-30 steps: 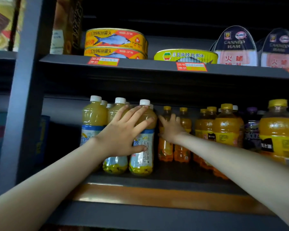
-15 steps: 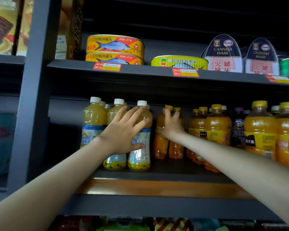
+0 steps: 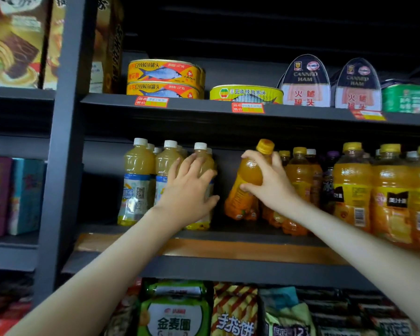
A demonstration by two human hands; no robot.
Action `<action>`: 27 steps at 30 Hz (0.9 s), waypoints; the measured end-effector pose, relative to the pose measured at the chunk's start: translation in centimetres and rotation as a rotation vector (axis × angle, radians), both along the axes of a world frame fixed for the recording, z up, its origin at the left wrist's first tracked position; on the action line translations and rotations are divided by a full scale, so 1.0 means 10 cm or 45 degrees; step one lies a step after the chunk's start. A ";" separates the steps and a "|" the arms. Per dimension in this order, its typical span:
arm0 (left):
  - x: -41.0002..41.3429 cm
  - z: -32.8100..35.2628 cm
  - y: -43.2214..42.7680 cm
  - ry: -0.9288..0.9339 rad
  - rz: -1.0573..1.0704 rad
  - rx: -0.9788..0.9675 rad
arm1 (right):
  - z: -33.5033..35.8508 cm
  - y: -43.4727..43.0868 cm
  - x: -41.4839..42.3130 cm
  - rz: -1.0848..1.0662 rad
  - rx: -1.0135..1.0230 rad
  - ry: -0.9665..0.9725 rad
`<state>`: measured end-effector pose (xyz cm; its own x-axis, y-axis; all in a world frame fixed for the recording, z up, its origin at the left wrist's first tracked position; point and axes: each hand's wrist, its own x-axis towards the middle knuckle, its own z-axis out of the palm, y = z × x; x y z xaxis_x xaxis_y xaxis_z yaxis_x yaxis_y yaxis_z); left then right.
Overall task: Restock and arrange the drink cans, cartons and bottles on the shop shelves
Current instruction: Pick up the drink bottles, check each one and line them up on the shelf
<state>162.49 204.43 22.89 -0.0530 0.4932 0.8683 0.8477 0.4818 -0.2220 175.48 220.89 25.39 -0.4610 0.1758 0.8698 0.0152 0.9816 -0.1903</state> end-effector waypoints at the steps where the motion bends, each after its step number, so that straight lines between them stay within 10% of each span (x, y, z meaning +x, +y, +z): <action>1: 0.12 -0.02 0.01 -0.017 -0.042 0.018 | -0.01 -0.05 0.15 0.015 0.018 0.031; 17: 2.39 -0.60 -0.03 -0.601 -0.900 0.072 | -0.55 -0.58 2.42 0.389 -0.198 0.165; 27: 2.78 -1.99 -0.11 -1.750 -1.047 -0.188 | -1.95 -0.62 2.87 0.369 -0.771 -0.244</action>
<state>190.32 203.30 2.98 -0.4057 0.8511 0.3333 0.4395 -0.1381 0.8876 204.21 214.74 5.88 -0.6981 0.4508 0.5562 -0.1436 0.6729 -0.7257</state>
